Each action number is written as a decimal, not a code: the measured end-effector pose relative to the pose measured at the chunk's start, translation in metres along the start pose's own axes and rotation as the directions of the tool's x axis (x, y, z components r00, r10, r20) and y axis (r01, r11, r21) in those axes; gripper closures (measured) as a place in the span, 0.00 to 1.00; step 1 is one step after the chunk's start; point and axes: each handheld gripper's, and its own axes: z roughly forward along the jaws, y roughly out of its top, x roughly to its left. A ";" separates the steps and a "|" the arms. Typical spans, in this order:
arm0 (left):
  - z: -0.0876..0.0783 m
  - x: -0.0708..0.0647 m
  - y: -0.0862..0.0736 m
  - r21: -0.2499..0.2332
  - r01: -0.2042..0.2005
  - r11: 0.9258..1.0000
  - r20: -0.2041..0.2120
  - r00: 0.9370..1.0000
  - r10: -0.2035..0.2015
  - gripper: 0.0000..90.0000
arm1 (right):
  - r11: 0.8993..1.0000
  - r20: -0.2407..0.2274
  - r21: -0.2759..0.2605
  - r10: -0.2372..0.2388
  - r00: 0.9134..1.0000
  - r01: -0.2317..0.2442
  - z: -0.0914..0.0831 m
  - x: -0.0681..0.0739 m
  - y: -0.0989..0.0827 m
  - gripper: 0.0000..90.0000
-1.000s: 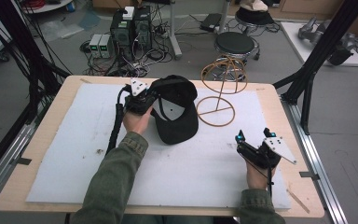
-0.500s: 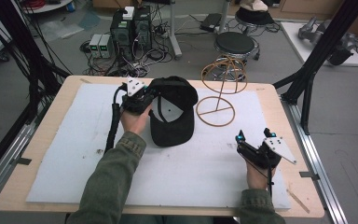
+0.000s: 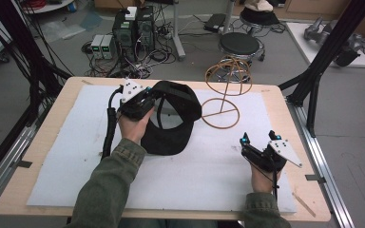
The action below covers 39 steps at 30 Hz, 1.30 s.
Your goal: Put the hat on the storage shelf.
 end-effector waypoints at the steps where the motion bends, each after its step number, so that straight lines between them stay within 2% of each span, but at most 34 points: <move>1: -0.002 0.000 0.000 -0.002 0.000 1.000 0.005 1.000 0.000 0.96 | 1.000 -0.001 0.000 -0.001 1.000 0.001 0.000 0.000 0.000 0.09; 7: -0.014 0.000 0.002 -0.016 0.010 1.000 0.044 0.999 -0.009 0.96 | 1.000 -0.002 0.000 -0.006 1.000 0.006 0.000 0.000 0.000 0.09; 9: -0.018 0.000 0.004 -0.020 0.001 1.000 0.059 0.998 0.001 0.96 | 1.000 -0.001 0.001 -0.006 1.000 0.006 0.001 0.000 0.000 0.09; 10: -0.023 -0.001 0.005 -0.032 -0.009 0.999 0.085 0.996 0.011 0.96 | 1.000 -0.001 0.002 -0.006 1.000 0.006 0.001 0.000 0.000 0.09; 13: -0.027 -0.002 0.007 -0.039 -0.022 0.999 0.107 0.994 0.026 0.96 | 1.000 0.000 0.001 -0.007 1.000 0.007 0.000 0.000 0.000 0.09; 15: -0.031 -0.004 0.009 -0.044 -0.033 0.998 0.133 0.990 0.038 0.96 | 1.000 0.002 -0.004 -0.008 1.000 0.008 0.000 0.001 0.000 0.09; 16: -0.037 -0.006 0.011 -0.049 -0.042 0.998 0.166 0.985 0.050 0.96 | 1.000 0.000 -0.003 -0.009 1.000 0.009 0.000 0.001 0.000 0.09; 21: -0.049 -0.009 0.015 -0.066 -0.044 0.997 0.212 0.975 0.057 0.96 | 1.000 0.001 -0.001 -0.009 1.000 0.009 -0.001 0.002 0.000 0.09; 22: -0.049 -0.009 0.015 -0.066 -0.044 0.997 0.212 0.975 0.057 0.96 | 1.000 0.001 -0.001 -0.009 1.000 0.009 -0.001 0.002 0.000 0.09; 24: -0.056 -0.011 0.016 -0.076 -0.045 0.996 0.237 0.970 0.062 0.96 | 1.000 0.005 -0.006 -0.011 1.000 0.011 -0.002 0.003 0.000 0.09; 25: -0.056 -0.011 0.016 -0.076 -0.045 0.996 0.237 0.970 0.062 0.96 | 1.000 0.005 -0.005 -0.008 1.000 0.009 -0.002 0.003 0.000 0.09; 26: -0.060 -0.012 0.016 -0.090 -0.042 0.995 0.255 0.965 0.064 0.96 | 1.000 0.006 -0.006 -0.006 1.000 0.006 -0.003 0.003 0.000 0.09; 27: -0.060 -0.012 0.016 -0.090 -0.042 0.995 0.255 0.965 0.064 0.96 | 1.000 0.006 -0.004 -0.004 1.000 0.004 -0.003 0.004 0.000 0.09; 28: -0.065 -0.012 0.017 -0.102 -0.041 0.994 0.273 0.960 0.067 0.96 | 1.000 0.006 -0.005 -0.007 1.000 0.007 -0.003 0.004 0.000 0.09; 29: -0.065 -0.012 0.017 -0.102 -0.041 0.994 0.273 0.960 0.067 0.96 | 1.000 0.007 -0.006 -0.009 1.000 0.009 -0.003 0.004 0.000 0.09; 30: -0.069 -0.012 0.017 -0.113 -0.039 0.993 0.291 0.954 0.071 0.96 | 1.000 0.005 -0.006 -0.005 1.000 0.005 -0.004 0.004 0.000 0.09; 31: -0.069 -0.012 0.017 -0.113 -0.039 0.993 0.291 0.954 0.071 0.96 | 1.000 0.005 -0.006 -0.005 1.000 0.005 -0.004 0.004 0.000 0.09; 32: -0.074 -0.011 0.017 -0.126 -0.038 0.991 0.312 0.947 0.076 0.96 | 1.000 0.006 -0.011 -0.004 1.000 0.005 -0.005 0.005 0.000 0.09; 33: -0.074 -0.011 0.017 -0.126 -0.038 0.991 0.312 0.947 0.076 0.96 | 1.000 0.006 -0.011 -0.004 1.000 0.005 -0.005 0.005 0.000 0.09; 34: -0.076 -0.011 0.018 -0.134 -0.037 0.990 0.324 0.943 0.079 0.96 | 1.000 0.006 -0.015 -0.006 1.000 0.006 -0.006 0.005 0.001 0.09; 36: -0.085 -0.009 0.018 -0.157 -0.019 0.987 0.366 0.928 0.076 0.96 | 1.000 0.003 -0.020 0.001 1.000 -0.001 -0.006 0.004 0.001 0.09; 37: -0.085 -0.009 0.018 -0.157 -0.019 0.987 0.366 0.928 0.076 0.96 | 1.000 0.002 -0.020 0.008 1.000 -0.008 -0.007 0.005 0.001 0.09; 38: -0.091 -0.006 0.017 -0.171 0.004 0.985 0.391 0.918 0.065 0.96 | 1.000 -0.005 -0.026 0.015 1.000 -0.015 -0.008 0.005 0.002 0.09; 39: -0.091 -0.006 0.017 -0.171 0.004 0.985 0.391 0.918 0.065 0.96 | 0.999 -0.019 -0.036 0.029 0.999 -0.030 -0.009 0.006 0.002 0.09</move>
